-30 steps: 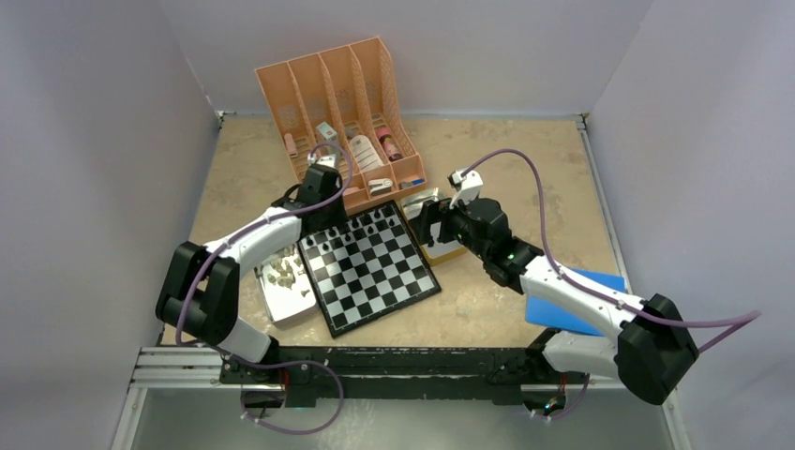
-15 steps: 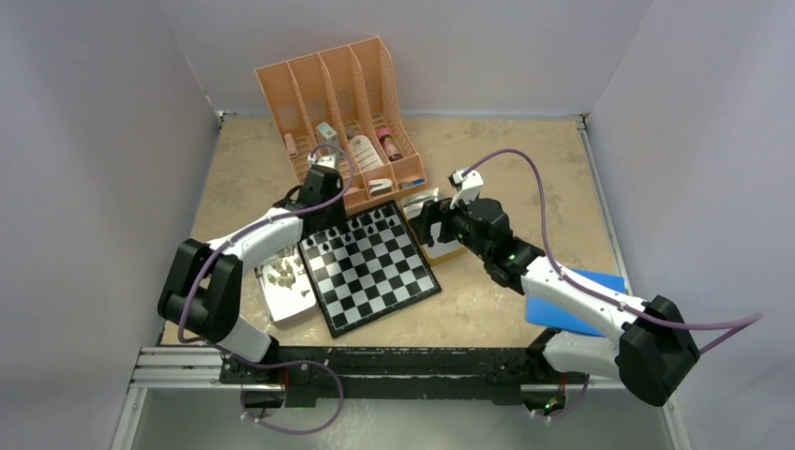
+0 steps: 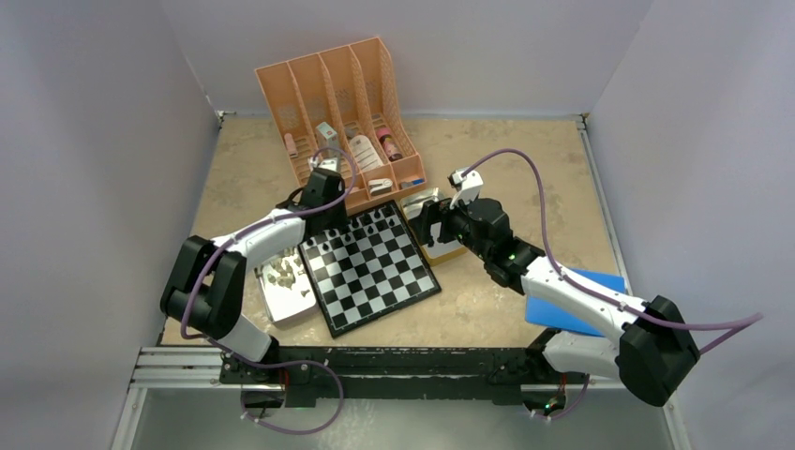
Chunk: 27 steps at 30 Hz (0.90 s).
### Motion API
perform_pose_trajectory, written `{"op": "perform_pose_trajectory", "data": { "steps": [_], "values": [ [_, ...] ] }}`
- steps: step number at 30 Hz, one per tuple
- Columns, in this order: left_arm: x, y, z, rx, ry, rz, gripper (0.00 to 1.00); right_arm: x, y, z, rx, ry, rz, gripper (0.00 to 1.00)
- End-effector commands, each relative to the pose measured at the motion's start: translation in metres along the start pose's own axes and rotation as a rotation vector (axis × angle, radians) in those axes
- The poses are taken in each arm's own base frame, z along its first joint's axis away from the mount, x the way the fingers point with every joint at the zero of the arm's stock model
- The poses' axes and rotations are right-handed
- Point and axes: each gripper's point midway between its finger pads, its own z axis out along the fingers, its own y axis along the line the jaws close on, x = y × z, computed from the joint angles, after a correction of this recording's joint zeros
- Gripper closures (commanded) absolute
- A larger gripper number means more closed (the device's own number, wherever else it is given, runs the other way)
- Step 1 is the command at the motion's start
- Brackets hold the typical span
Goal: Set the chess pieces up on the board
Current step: Place the chess piece on the chessboard.
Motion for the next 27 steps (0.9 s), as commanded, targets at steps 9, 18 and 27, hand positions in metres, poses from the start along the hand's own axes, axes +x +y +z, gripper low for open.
{"op": "perform_pose_trajectory", "data": {
  "steps": [9, 18, 27],
  "values": [
    [-0.0053, -0.0012, 0.0034, -0.01, -0.032, 0.019, 0.97, -0.0136, 0.0073, -0.0048, -0.034, -0.051, -0.011, 0.01],
    [-0.0026, 0.0004, 0.0044, -0.023, -0.028, 0.022, 0.89, -0.0133, 0.0069, -0.0056, -0.033, -0.051, -0.012, 0.01],
    [-0.0054, -0.0013, 0.0027, -0.029, -0.029, 0.024, 0.8, -0.013, 0.0076, -0.0053, -0.036, -0.05, -0.011, 0.01]
  ]
}}
